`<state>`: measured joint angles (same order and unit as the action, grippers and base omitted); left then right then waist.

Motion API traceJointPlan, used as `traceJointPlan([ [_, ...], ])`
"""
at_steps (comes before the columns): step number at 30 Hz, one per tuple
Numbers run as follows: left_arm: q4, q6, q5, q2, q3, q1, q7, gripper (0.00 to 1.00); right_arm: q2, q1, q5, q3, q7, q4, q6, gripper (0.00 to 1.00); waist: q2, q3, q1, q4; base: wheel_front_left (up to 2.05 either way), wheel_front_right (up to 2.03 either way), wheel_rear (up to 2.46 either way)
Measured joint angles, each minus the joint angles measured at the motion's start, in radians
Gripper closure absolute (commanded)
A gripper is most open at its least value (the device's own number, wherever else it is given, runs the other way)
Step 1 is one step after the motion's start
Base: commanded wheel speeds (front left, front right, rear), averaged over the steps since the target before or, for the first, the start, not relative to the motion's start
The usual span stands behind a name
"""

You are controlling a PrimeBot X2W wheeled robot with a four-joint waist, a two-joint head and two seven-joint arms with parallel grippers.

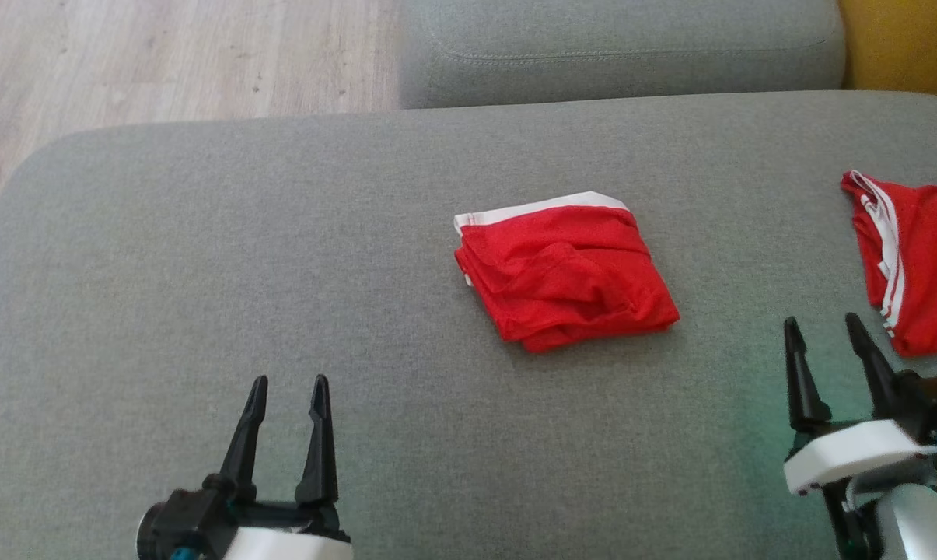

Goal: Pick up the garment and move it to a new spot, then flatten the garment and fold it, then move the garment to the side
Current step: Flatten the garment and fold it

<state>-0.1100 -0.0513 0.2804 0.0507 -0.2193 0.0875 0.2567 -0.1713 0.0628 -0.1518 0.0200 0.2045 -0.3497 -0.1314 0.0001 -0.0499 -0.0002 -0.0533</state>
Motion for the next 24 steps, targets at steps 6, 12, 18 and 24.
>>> traceJointPlan([
  [6,0.005,-0.002,0.0,0.0,-0.002,0.0,0.0,0.0,0.0,0.079,-0.016,-0.048,-0.003,-0.032,0.0,0.0,0.0,-0.017,0.0002,-0.021,0.0,0.0,0.0],
  [12,0.007,-0.003,0.0,0.0,-0.014,-0.017,0.0,0.0,-0.019,0.26,-0.071,-0.132,-0.082,-0.12,0.0,1.0,-0.0001,-0.06,0.0003,-0.059,0.0,0.0,0.0],
  [18,0.0,-0.01,0.003,0.0,-0.052,-0.077,0.0,0.0,-0.06,0.436,-0.095,-0.242,-0.143,-0.35,0.0,1.0,-0.0001,-0.116,0.0005,-0.15,0.0,0.0,0.0],
  [24,-0.002,0.005,0.017,0.0,-0.06,-0.079,0.0,0.0,-0.064,0.459,-0.152,-0.348,-0.127,-0.454,0.0,1.0,-0.0001,-0.136,0.0004,-0.212,0.0,0.0,0.0],
])
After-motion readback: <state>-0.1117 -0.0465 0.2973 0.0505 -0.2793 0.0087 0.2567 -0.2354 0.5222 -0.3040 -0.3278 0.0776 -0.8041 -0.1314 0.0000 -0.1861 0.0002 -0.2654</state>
